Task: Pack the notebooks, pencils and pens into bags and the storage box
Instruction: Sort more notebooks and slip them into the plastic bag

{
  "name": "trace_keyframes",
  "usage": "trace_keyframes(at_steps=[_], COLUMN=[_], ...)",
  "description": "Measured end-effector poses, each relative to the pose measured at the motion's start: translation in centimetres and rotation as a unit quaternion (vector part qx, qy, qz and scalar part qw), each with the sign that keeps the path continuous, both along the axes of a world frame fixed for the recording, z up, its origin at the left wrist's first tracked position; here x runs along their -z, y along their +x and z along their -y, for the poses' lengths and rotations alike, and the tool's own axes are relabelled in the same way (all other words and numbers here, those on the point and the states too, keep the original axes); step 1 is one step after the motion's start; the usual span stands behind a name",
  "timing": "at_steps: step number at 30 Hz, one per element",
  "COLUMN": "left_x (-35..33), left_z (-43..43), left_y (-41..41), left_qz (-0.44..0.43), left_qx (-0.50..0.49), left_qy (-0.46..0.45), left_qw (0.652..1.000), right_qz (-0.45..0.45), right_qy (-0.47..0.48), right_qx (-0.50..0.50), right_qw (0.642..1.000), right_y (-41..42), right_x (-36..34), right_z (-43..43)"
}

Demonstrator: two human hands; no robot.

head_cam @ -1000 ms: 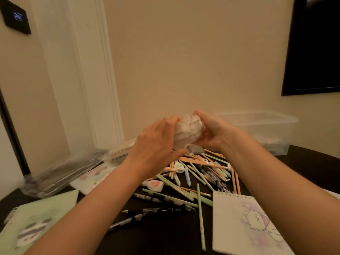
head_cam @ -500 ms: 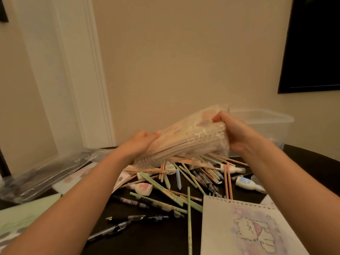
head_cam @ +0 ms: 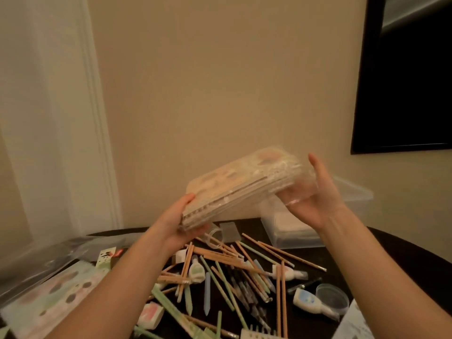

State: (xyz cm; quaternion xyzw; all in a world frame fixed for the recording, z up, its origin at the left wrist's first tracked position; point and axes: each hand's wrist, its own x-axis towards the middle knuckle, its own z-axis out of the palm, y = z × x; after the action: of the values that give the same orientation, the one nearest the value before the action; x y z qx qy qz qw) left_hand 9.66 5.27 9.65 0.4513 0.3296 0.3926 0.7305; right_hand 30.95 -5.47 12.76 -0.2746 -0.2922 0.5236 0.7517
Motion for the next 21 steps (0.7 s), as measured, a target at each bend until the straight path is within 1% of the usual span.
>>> trace_keyframes(at_steps=[3, 5, 10, 13, 15, 17, 21], left_x=[-0.7, -1.1, -2.5, -3.5, -4.0, -4.2, -4.4], left_z=[-0.1, -0.3, -0.4, -0.5, -0.7, -1.2, -2.4], left_y=[1.9, 3.0, 6.3, 8.6, 10.1, 11.8, 14.8], left_qz=[0.037, 0.069, 0.097, 0.101, 0.108, 0.106, 0.095], left_qx=[-0.025, -0.040, -0.088, -0.115, -0.126, -0.132, -0.137], left_qy=[-0.006, -0.016, 0.012, 0.036, 0.044, 0.051, 0.058], left_qw=[0.999, 0.997, 0.991, 0.988, 0.985, 0.984, 0.984], right_qz=[-0.031, -0.058, -0.079, -0.077, -0.055, -0.011, 0.091], right_qy=[0.053, 0.065, 0.059, 0.052, 0.026, -0.017, -0.098], right_qx=[-0.001, 0.028, 0.148, 0.167, 0.160, 0.182, 0.231], right_qw=[0.998, 0.996, 0.984, 0.982, 0.985, 0.983, 0.964], right_y=[0.8, 1.2, 1.8, 2.8, 3.7, 5.3, 9.4], right_x=[-0.9, -1.4, -3.1, -4.2, -4.7, -4.7, -4.9], right_z=[-1.1, -2.0, -3.8, -4.6, -5.1, -5.7, -6.5])
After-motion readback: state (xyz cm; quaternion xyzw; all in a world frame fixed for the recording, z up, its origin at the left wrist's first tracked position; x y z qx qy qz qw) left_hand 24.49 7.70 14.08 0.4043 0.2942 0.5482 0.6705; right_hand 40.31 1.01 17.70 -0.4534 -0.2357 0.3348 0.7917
